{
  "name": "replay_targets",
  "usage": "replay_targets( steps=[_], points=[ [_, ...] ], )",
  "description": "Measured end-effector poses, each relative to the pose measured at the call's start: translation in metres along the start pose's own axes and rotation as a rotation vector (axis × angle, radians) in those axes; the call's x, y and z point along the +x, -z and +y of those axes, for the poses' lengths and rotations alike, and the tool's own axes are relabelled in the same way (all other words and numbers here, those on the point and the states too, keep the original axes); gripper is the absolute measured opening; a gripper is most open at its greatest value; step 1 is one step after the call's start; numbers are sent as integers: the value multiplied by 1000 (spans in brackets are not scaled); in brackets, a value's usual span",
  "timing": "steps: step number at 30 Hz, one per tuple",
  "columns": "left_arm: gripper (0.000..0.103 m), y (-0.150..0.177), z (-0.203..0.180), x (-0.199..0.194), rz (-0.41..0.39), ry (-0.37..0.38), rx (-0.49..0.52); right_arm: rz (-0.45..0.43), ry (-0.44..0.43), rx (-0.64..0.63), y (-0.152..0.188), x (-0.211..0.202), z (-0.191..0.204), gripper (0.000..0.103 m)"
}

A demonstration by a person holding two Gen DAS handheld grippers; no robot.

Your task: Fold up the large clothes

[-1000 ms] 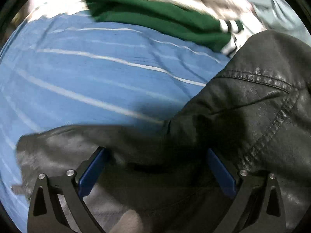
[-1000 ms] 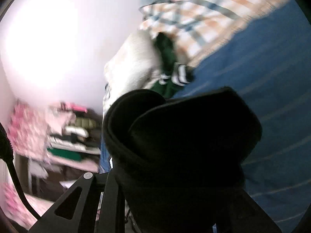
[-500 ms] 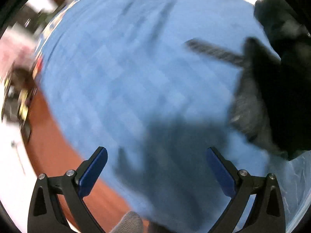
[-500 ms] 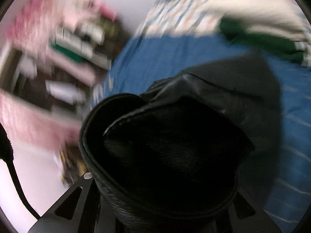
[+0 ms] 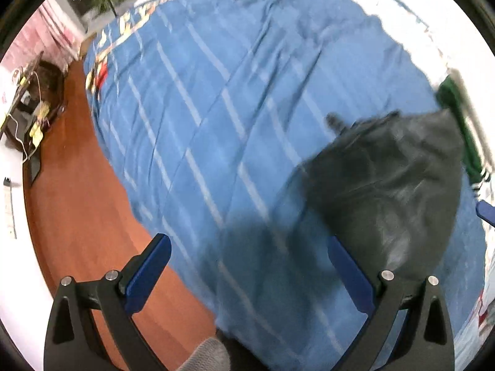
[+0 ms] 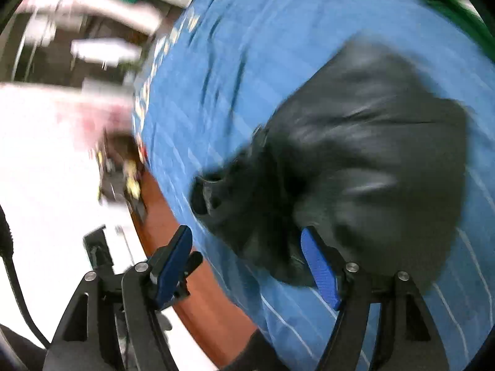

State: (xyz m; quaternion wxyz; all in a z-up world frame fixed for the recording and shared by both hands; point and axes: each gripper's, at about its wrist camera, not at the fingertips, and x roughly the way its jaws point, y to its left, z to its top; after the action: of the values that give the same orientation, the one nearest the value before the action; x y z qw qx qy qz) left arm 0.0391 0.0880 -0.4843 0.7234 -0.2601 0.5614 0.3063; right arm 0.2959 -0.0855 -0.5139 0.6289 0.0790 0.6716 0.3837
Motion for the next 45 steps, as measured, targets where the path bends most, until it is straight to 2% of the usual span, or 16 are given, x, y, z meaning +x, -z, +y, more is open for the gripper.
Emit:
replay_targets(
  steps=[3, 6, 7, 11, 13, 16, 17, 18, 21, 24, 27, 30, 34, 38, 41, 45],
  points=[
    [103, -15, -11, -4, -52, 29, -15, -63, 32, 63, -27, -24, -34, 68],
    [103, -23, -28, 5, -58, 38, -12, -6, 56, 87, -60, 7, -55, 52],
    [103, -25, -33, 12, -51, 36, -14, 27, 48, 83, -71, 24, -58, 51],
    [103, -25, -42, 26, -43, 13, -6, 129, 198, 78, -110, 108, -60, 50],
    [103, -21, -46, 26, -36, -1, 5, 135, 212, 132, -118, 132, -59, 51],
    [103, -15, -46, 31, -14, -25, 11, 172, 304, 75, -121, 147, -40, 54],
    [103, -13, -45, 31, -3, -26, 8, 185, 306, 51, -122, 145, -36, 61],
    [103, -10, -43, 32, 11, -20, -2, 197, 278, 26, -121, 141, -31, 72],
    [103, -1, -31, 34, 48, 38, -70, 170, 177, -20, -109, 109, -23, 74],
    [103, 7, -24, 41, 76, 91, -118, 67, 69, 13, -86, 48, -42, 75],
    [103, 15, -24, 49, 80, 123, -140, -29, 73, 63, -52, 9, -89, 87],
    [103, 20, -25, 57, 90, 123, -177, -16, 146, 158, -19, -8, -145, 87],
    [103, 19, -25, 72, 105, 155, -235, 41, 25, 316, 7, 7, -194, 87],
    [103, 8, -20, 92, 108, 221, -303, 27, -260, 390, 8, 59, -219, 87],
    [103, -2, -14, 99, 84, 266, -364, 11, -415, 389, -1, 84, -229, 87],
    [103, -12, -5, 97, 35, 348, -424, 42, -430, 279, -19, 107, -206, 89]
  ],
)
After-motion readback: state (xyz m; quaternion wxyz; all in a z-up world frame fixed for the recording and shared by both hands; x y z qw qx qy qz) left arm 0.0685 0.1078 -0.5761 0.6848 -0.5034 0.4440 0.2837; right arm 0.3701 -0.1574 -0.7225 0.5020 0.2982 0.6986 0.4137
